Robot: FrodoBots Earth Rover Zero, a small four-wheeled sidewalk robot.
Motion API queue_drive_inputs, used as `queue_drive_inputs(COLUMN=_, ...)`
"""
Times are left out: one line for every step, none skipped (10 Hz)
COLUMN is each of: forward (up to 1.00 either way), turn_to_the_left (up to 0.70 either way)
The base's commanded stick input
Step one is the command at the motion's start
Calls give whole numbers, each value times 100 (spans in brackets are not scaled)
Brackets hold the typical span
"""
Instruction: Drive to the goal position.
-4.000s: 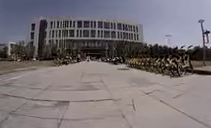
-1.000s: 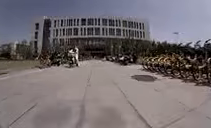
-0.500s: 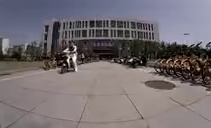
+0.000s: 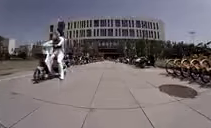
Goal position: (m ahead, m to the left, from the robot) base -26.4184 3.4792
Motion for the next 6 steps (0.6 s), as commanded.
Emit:
queue_drive_inputs(forward=100, turn_to_the_left=0)
queue_drive_inputs(forward=100, turn_to_the_left=0)
queue_drive_inputs(forward=100, turn_to_the_left=0)
queue_drive_inputs(forward=100, turn_to_the_left=0)
queue_drive_inputs(forward=100, turn_to_the_left=0)
queue_drive_inputs(forward=100, turn_to_the_left=0)
